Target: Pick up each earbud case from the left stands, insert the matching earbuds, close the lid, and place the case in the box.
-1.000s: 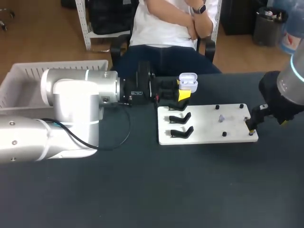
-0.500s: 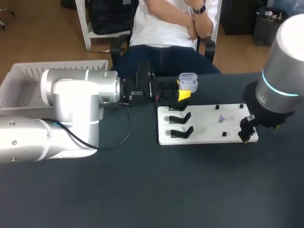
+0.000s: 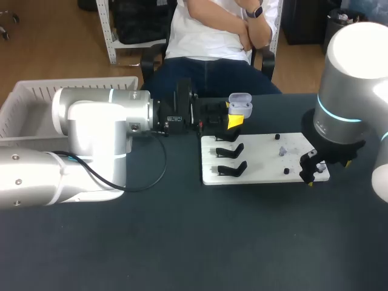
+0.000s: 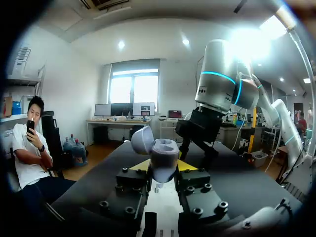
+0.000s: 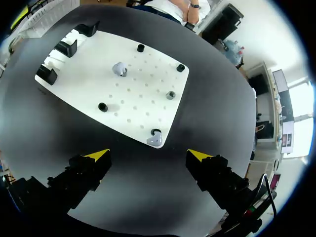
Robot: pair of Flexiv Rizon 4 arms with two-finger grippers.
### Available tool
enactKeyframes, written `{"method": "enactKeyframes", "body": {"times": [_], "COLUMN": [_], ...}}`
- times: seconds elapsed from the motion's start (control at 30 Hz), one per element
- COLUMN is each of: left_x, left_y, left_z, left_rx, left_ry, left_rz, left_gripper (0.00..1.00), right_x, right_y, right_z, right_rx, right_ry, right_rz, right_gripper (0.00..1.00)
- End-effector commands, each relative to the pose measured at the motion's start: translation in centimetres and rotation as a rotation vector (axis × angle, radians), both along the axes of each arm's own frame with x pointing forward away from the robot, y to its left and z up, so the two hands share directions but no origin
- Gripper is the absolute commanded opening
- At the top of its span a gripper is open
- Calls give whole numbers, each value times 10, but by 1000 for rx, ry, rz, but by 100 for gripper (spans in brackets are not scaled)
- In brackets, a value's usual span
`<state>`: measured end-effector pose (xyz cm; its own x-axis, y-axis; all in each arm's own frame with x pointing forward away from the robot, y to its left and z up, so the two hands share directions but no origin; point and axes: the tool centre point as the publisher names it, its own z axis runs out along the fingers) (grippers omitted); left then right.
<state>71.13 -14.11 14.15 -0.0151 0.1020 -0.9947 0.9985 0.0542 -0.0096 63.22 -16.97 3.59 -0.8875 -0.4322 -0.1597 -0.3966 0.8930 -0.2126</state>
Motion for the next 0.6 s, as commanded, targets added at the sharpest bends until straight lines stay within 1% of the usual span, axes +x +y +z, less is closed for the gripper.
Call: {"method": "enactKeyframes", "body": {"times": [0.03,0.07,0.17,0.2,0.23,0.27,0.37,0.5,0.6], "left_x": [0,0,0,0,0,0,0,0,0], "left_y": [0,0,0,0,0,0,0,0,0], "left_z": [-1,-1,-1,-1,-1,-1,-1,-1,-1], "left_rx": [-4,-4,-4,-4,-4,-4,-4,-4,-4], "left_ry": [-2,-2,-2,-2,-2,-2,-2,-2,-2], "left_rz": [3,3,3,3,3,3,3,3,3], "left_gripper": [0,0,0,0,0,0,0,0,0], "right_x": [9,9,10,10,10,10,10,10,10], "right_y": [5,5,6,7,7,7,7,6,5], "right_z": [-5,-5,-6,-6,-6,-6,-7,-8,-9], "right_rx": [-13,-14,-13,-13,-13,-13,-12,-14,-14], "right_ry": [7,7,11,13,13,13,16,20,20], "right_rz": [-6,-7,-10,-11,-12,-12,-15,-19,-25], "right_gripper": [86,80,69,62,49,47,47,45,46]}}
